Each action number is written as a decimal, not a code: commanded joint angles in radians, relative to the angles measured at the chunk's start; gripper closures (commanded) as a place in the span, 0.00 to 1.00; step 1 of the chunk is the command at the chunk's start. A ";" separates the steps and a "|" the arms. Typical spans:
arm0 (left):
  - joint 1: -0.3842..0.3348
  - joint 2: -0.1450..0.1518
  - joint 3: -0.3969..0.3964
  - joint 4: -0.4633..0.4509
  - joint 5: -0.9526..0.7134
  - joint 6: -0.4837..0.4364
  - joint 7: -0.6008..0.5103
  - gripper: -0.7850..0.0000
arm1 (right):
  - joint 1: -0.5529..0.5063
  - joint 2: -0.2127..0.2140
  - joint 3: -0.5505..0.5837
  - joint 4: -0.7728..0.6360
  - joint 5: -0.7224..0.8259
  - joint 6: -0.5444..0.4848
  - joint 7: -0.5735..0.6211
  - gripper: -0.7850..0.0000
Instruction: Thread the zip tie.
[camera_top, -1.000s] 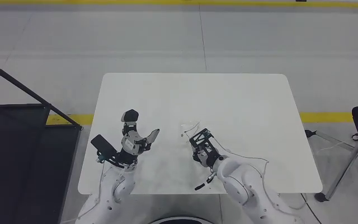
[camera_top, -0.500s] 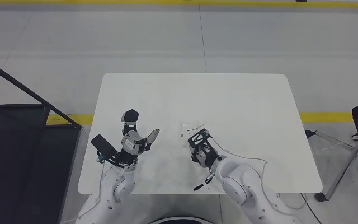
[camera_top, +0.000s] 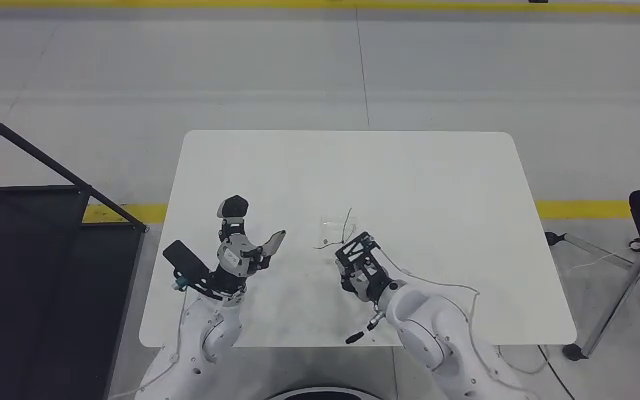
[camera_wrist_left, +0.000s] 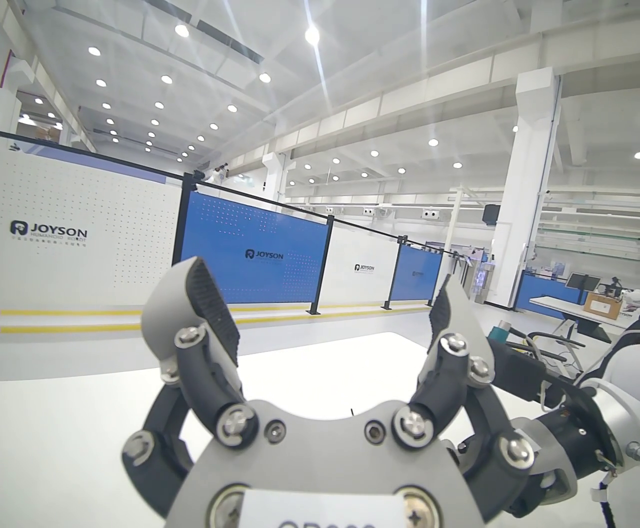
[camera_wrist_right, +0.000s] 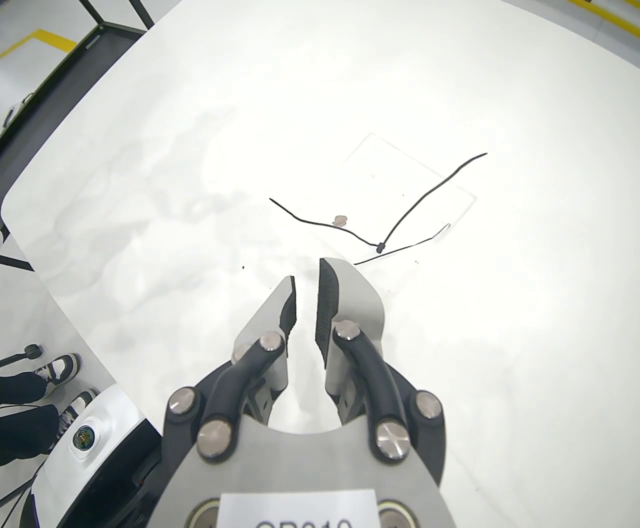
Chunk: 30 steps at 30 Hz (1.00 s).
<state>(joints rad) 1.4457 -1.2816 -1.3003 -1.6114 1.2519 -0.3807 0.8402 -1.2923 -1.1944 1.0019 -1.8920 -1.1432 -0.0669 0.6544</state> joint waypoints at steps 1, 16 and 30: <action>0.000 0.000 0.000 0.000 -0.001 0.000 0.001 0.00 | -0.005 0.000 0.006 -0.005 0.005 0.000 -0.011 0.51; -0.004 -0.002 0.015 0.008 0.007 -0.008 -0.018 0.00 | -0.153 0.018 0.183 -0.120 0.184 -0.148 -0.327 0.00; -0.004 -0.002 0.015 0.008 0.007 -0.008 -0.018 0.00 | -0.304 0.036 0.367 -0.186 0.410 -0.355 -0.525 0.00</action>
<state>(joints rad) 1.4414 -1.2840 -1.2851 -1.6030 1.2591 -0.3890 0.8222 -1.5953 -1.1587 1.3683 -2.0779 -0.7337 -0.4207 0.1297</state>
